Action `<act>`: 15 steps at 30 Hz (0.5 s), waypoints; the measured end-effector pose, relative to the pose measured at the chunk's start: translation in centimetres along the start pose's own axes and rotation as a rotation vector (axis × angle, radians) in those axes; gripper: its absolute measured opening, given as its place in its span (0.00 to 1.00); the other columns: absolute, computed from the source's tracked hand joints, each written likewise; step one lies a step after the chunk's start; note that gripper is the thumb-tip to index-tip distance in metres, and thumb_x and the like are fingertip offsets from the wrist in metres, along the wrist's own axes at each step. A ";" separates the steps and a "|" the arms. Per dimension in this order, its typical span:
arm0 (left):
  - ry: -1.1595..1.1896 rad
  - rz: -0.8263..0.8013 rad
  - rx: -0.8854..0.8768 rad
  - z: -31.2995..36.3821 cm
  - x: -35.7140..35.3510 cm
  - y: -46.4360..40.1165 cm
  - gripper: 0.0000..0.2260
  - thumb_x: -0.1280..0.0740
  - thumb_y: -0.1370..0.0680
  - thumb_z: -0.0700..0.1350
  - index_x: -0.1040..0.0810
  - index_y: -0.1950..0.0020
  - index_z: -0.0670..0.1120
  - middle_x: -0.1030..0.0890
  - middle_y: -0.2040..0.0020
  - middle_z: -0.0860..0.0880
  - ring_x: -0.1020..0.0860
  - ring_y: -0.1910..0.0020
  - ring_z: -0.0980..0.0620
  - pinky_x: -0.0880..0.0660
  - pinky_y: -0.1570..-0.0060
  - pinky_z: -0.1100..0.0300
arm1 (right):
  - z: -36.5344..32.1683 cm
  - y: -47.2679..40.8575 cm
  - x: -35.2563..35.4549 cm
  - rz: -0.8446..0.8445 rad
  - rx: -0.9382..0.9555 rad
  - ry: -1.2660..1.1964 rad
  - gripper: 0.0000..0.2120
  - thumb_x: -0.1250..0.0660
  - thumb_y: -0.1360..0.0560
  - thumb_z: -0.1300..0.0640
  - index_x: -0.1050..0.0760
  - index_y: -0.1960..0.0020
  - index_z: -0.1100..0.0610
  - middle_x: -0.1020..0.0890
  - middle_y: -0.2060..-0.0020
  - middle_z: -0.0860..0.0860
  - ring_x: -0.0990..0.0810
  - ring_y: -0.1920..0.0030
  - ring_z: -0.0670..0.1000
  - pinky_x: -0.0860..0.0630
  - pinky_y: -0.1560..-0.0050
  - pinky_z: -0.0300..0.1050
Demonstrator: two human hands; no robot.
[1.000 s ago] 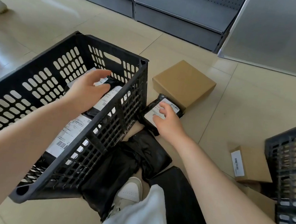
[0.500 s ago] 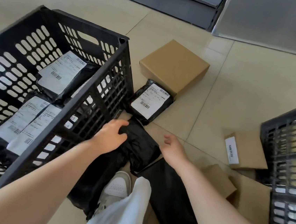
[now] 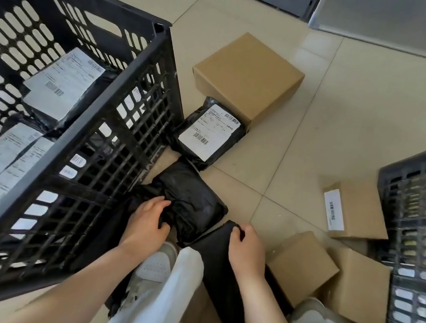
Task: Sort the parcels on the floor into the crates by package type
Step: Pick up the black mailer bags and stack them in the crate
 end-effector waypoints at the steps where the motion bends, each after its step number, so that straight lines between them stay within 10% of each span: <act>1: -0.030 0.004 -0.011 0.0 -0.4 0.1 0.25 0.36 0.21 0.43 0.36 0.23 0.51 0.39 0.22 0.53 0.43 0.23 0.53 0.45 0.24 0.53 | 0.2 0.2 -0.2 0.027 0.001 0.004 0.17 0.44 0.16 0.52 0.27 0.32 0.57 0.20 0.40 0.53 0.21 0.41 0.54 0.25 0.47 0.45; 10: 0.043 -0.008 0.032 0.6 0.2 -0.5 0.25 0.35 0.22 0.46 0.33 0.25 0.49 0.38 0.23 0.52 0.41 0.24 0.50 0.42 0.26 0.49 | 0.2 -0.4 1.0 0.139 0.052 -0.042 0.16 0.44 0.16 0.52 0.25 0.35 0.57 0.18 0.44 0.51 0.20 0.44 0.54 0.26 0.48 0.45; 15: 0.067 -0.061 0.034 2.3 0.2 -0.7 0.28 0.36 0.21 0.49 0.39 0.22 0.50 0.43 0.21 0.51 0.47 0.22 0.49 0.45 0.24 0.49 | -0.2 -0.9 2.9 0.229 0.088 -0.116 0.10 0.44 0.16 0.55 0.25 0.48 0.57 0.24 0.61 0.43 0.26 0.61 0.42 0.32 0.63 0.35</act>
Point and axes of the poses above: each hand's wrist, its own y-axis away from the middle knuckle, its own x-axis out of the back of the hand, z = x × y, the point moved 4 cm from there along -y, towards the middle knuckle
